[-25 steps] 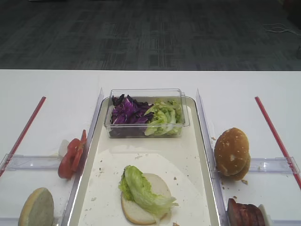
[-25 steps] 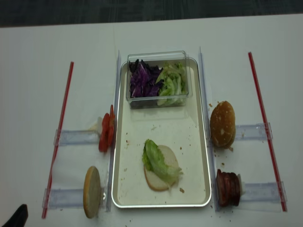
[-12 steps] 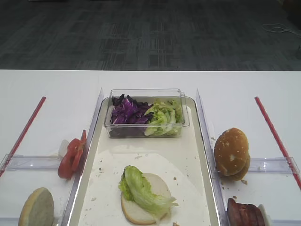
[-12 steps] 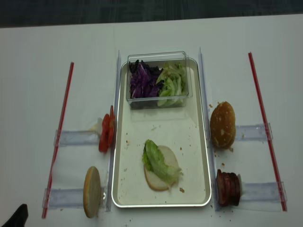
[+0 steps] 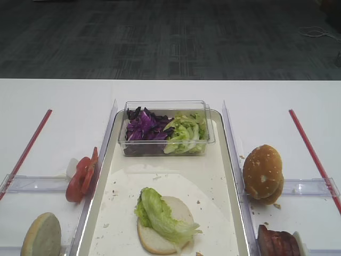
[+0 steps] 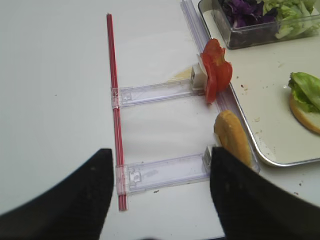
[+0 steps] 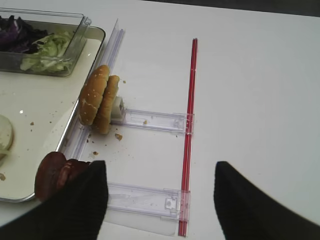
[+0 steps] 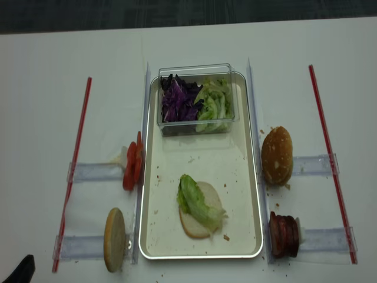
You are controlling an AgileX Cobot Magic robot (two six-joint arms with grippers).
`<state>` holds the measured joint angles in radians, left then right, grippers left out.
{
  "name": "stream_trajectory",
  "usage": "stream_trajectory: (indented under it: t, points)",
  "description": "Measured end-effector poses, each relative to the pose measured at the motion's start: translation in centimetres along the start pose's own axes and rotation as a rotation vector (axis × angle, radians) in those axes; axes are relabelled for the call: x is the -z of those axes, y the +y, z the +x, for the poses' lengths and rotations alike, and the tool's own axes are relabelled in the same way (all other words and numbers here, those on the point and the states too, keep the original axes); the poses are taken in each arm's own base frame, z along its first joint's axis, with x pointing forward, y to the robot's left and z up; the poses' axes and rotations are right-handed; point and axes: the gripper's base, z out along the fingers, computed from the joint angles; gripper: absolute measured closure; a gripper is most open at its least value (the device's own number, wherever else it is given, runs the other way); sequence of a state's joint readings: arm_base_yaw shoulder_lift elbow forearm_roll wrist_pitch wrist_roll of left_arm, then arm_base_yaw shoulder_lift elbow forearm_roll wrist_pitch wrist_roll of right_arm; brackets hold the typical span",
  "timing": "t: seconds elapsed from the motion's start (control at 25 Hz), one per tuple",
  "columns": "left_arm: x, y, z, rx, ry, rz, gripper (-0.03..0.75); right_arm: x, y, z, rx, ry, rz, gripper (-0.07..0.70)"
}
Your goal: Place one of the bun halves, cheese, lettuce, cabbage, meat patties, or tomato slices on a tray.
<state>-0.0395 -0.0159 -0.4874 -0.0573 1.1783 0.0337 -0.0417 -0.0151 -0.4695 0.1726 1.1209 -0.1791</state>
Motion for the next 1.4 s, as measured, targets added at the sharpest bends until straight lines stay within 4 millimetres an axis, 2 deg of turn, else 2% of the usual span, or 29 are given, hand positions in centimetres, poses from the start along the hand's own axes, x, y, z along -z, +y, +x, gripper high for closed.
stream_trajectory:
  t: [1.4]
  points:
    - [0.00,-0.03,0.00,0.001,0.000,0.003,0.286,0.00,-0.27,0.05,-0.034,0.005,0.029,0.164]
